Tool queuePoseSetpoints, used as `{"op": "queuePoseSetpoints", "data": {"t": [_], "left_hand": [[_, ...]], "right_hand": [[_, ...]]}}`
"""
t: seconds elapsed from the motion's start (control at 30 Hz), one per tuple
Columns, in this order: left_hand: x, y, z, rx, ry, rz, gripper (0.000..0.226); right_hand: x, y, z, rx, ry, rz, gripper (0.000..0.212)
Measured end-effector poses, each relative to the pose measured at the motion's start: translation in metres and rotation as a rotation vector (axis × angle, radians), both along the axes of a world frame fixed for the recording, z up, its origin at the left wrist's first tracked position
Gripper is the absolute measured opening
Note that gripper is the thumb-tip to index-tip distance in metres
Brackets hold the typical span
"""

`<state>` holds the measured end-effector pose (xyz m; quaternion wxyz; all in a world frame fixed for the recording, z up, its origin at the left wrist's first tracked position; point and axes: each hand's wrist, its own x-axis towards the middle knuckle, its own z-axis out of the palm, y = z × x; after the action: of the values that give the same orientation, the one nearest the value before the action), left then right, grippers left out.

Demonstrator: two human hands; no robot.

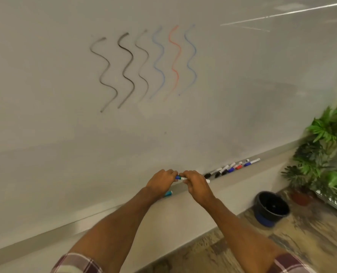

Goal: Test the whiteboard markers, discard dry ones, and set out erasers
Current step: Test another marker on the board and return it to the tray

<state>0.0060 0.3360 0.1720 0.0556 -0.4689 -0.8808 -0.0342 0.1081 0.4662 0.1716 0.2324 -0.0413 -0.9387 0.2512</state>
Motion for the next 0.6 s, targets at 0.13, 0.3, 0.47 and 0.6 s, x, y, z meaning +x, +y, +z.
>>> {"op": "queuePoseSetpoints", "data": {"t": [0.13,0.3,0.47,0.6], "left_hand": [[0.026,0.057,-0.023,0.010,-0.028,-0.057,0.025],[0.064,0.131,-0.046,0.072,-0.108,-0.133,0.027],[0.104,0.208,-0.055,0.125,-0.167,-0.151,0.065],[0.124,0.268,-0.063,0.060,-0.105,-0.232,0.081]], "right_hand": [[0.030,0.055,-0.016,-0.046,-0.061,-0.013,0.024],[0.074,0.128,-0.039,-0.055,-0.191,-0.091,0.028],[0.118,0.200,-0.057,-0.045,-0.333,-0.338,0.037],[0.154,0.247,-0.061,-0.015,-0.351,-0.508,0.037]]}}
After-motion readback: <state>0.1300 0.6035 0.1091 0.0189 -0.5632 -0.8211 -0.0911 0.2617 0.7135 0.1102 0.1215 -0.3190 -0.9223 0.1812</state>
